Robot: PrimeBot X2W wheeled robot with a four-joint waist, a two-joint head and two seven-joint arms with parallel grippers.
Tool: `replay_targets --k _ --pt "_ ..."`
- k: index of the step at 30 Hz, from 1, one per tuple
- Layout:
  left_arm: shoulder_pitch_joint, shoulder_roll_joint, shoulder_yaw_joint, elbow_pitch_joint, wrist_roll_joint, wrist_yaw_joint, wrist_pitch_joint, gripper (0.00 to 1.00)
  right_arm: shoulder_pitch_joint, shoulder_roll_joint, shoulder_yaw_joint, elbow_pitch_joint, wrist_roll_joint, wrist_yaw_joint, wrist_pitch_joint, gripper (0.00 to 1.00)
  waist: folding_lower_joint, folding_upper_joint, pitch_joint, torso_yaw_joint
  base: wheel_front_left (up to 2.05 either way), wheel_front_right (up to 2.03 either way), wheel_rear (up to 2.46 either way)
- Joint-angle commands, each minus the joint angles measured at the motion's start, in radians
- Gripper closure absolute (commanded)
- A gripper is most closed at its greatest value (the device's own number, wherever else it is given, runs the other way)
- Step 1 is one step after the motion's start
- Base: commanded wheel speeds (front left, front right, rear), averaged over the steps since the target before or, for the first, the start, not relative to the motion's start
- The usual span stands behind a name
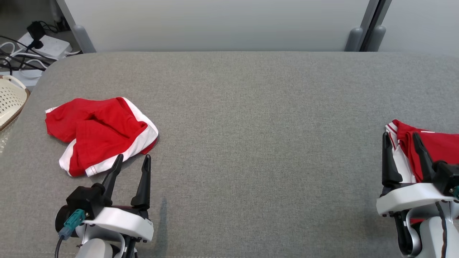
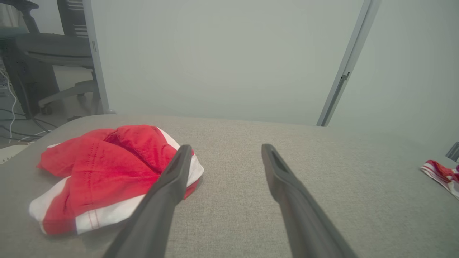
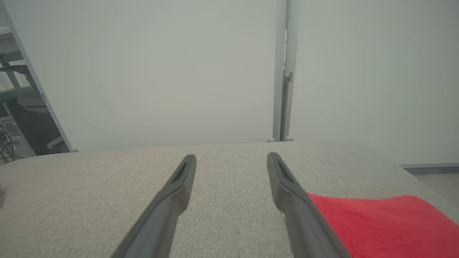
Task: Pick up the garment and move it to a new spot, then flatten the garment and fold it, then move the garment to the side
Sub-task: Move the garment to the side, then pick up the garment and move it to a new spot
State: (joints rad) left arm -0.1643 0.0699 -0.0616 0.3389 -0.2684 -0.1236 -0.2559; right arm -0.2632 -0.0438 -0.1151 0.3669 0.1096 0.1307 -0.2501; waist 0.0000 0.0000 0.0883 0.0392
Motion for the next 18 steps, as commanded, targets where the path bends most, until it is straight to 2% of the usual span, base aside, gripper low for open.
replay_targets --k 1,7,18 --pt "-0.01 0.007 0.039 -0.019 0.019 -0.007 -0.006 0.0 0.003 -0.007 0.027 -0.029 0.007 0.0 -0.012 0.0 0.0 0.0 -0.016 0.001 0.0 0.0 0.0" --pt "0.014 -0.005 0.077 0.007 0.044 -0.007 -0.006 0.0 0.056 -0.007 0.034 -0.023 0.017 0.0 -0.012 0.0 0.0 0.0 -0.053 -0.006 0.0 0.0 0.0" --pt "0.017 -0.015 0.129 0.02 0.056 -0.007 -0.006 0.0 0.082 -0.006 0.041 -0.033 0.034 0.0 -0.012 0.0 0.0 0.0 -0.051 -0.01 0.0 0.0 0.0"
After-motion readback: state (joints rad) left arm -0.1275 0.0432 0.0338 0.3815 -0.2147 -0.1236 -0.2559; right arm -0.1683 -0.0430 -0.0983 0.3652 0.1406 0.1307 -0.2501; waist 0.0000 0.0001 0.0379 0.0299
